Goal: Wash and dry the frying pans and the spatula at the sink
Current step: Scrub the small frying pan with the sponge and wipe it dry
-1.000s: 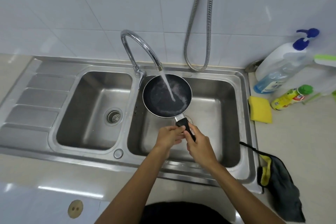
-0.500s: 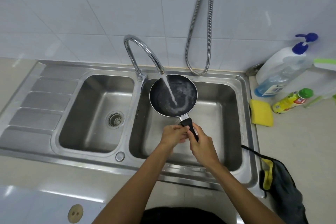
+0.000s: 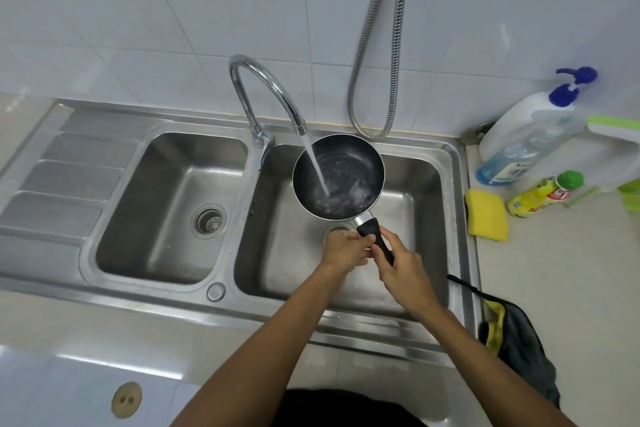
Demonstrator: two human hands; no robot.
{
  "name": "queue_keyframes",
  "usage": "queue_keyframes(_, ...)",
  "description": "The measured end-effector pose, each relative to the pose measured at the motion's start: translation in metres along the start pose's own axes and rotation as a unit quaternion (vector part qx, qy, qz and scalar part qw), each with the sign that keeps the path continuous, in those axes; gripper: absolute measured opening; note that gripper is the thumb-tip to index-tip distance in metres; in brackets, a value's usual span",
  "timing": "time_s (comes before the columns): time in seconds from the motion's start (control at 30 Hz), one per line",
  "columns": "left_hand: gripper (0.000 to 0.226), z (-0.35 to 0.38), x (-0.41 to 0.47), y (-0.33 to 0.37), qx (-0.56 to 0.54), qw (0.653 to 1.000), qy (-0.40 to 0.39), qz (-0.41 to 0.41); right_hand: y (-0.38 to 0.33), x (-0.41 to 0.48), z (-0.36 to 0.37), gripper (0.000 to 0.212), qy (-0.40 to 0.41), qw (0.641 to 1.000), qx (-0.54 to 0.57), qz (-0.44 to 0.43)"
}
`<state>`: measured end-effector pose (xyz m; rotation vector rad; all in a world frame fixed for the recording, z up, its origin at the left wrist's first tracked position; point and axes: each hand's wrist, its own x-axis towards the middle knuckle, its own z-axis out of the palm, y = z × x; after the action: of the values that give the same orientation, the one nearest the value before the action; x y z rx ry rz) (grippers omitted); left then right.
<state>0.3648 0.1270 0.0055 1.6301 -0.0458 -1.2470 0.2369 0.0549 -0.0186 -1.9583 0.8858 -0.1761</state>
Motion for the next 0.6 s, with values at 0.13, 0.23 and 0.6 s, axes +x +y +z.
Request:
queue_keyframes(0.13, 0.012, -0.011, -0.002, -0.006, -0.006, 1.000, 0.022, -0.005, -0.002, -0.002, 0.013, 0.042, -0.006, 1.000, 0.024, 0.013)
queue_keyframes(0.23, 0.013, -0.013, -0.004, -0.013, -0.003, 0.999, 0.027, -0.018, 0.000, -0.010, 0.015, 0.041, -0.016, 1.000, 0.023, 0.013)
queue_keyframes(0.6, 0.010, 0.007, -0.005, -0.019, -0.008, 0.999, 0.014, -0.028, 0.007, -0.020, 0.000, 0.043, -0.016, 1.000, 0.018, 0.020)
